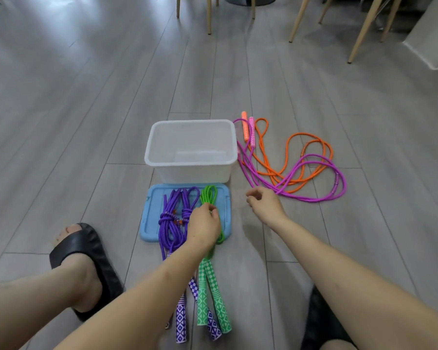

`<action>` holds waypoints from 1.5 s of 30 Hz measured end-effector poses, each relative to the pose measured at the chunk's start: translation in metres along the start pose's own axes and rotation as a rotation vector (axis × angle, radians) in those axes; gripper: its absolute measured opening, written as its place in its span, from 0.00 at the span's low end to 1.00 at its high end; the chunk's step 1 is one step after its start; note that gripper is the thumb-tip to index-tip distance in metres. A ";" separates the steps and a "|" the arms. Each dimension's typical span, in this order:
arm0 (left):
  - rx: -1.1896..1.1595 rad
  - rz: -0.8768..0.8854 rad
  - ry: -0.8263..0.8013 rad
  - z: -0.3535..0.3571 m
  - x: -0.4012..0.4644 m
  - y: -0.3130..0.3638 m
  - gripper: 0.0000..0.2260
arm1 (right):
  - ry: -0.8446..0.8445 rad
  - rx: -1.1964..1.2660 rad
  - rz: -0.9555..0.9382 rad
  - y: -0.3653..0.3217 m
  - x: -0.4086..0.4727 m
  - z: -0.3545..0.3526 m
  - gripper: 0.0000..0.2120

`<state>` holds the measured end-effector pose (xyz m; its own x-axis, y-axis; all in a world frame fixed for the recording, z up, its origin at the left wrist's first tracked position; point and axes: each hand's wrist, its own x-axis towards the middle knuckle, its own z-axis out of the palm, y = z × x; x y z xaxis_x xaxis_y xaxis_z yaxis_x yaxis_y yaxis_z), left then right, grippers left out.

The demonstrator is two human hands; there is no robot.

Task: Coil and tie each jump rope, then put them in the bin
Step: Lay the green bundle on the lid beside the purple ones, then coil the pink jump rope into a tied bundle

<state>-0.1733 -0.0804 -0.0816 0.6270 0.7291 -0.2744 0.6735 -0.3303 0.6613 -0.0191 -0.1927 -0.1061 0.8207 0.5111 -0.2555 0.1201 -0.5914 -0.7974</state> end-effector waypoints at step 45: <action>-0.588 0.528 -0.383 -0.181 -0.148 0.170 0.10 | -0.024 0.211 -0.512 -0.223 -0.180 -0.198 0.11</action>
<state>-0.2227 -0.1356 0.1979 0.9592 0.2819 0.0230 0.0139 -0.1280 0.9917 -0.0827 -0.2760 0.2261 0.6738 0.7159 0.1829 0.3838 -0.1275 -0.9146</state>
